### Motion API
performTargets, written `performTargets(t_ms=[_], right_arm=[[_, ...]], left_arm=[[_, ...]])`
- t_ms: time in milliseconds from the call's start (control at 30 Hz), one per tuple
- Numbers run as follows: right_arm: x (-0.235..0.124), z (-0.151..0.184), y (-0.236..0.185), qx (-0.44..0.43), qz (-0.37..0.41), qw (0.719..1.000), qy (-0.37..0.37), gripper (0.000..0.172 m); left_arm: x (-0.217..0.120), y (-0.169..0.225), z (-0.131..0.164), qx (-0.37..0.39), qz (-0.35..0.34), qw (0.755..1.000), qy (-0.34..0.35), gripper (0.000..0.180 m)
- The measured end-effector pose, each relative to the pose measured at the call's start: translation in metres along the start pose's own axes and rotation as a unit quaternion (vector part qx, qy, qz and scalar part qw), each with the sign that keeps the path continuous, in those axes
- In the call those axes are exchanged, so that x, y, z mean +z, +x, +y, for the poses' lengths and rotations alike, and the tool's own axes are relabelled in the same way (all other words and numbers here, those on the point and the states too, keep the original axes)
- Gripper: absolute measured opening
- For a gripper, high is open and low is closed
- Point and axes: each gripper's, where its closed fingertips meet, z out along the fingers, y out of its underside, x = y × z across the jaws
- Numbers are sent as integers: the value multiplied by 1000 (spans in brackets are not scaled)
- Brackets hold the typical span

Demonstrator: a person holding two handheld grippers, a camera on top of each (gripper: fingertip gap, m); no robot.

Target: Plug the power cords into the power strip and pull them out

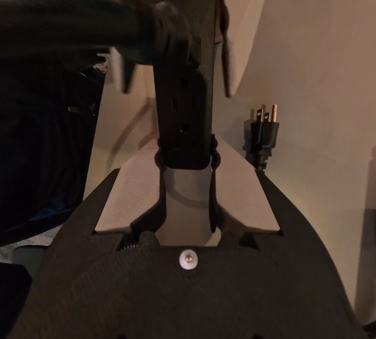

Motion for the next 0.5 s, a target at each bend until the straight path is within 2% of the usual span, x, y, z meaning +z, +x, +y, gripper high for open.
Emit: performTargets(t_ms=[133,267,500], right_arm=[[1,-1,4,-15,20,1000,1,43],[1,-1,-1,-15,1,1000,3,43],[-1,-1,2,-28,16,999,5,43]], left_arm=[[-3,-2,8,45,-14,998,-32,53],[-3,4,11,34,7,998,-44,53],[-3,3,17,47,-4,996,-69,51]])
